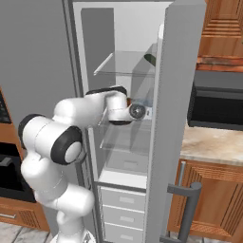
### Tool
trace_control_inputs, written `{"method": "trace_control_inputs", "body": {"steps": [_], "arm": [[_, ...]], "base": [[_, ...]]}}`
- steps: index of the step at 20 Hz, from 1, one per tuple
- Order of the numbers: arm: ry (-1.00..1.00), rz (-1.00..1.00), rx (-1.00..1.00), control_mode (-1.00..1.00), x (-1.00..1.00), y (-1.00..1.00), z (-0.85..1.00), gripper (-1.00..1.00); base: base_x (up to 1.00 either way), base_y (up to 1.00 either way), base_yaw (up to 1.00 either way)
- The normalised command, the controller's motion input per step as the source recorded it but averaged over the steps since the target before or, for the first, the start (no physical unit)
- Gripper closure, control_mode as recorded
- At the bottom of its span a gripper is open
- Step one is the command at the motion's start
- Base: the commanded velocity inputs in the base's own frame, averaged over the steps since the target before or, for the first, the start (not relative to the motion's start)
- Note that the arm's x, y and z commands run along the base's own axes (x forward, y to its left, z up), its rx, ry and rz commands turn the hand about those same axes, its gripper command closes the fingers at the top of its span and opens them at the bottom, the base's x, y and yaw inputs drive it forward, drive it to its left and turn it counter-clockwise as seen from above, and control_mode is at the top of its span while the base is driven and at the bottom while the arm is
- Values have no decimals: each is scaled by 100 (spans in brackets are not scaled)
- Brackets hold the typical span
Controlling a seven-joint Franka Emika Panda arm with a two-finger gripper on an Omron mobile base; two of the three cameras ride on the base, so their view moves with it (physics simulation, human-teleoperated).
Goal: Transport the chicken drumstick from the fridge to the microwave and turn on the microwave.
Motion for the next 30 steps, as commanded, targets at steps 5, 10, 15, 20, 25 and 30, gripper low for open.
{"method": "trace_control_inputs", "body": {"steps": [5,10,15,20,25,30], "arm": [[-5,0,0,-100,-57,4,98,100],[13,-1,0,-100,-76,7,61,100],[39,-3,0,-100,-69,41,48,100],[17,-1,1,-100,-92,7,80,100],[10,-2,7,-100,-100,0,28,100],[1,5,9,-100,-88,20,0,100]], "base": [[0,0,0],[0,0,0],[0,0,0],[0,0,0],[0,0,0],[0,0,0]]}}
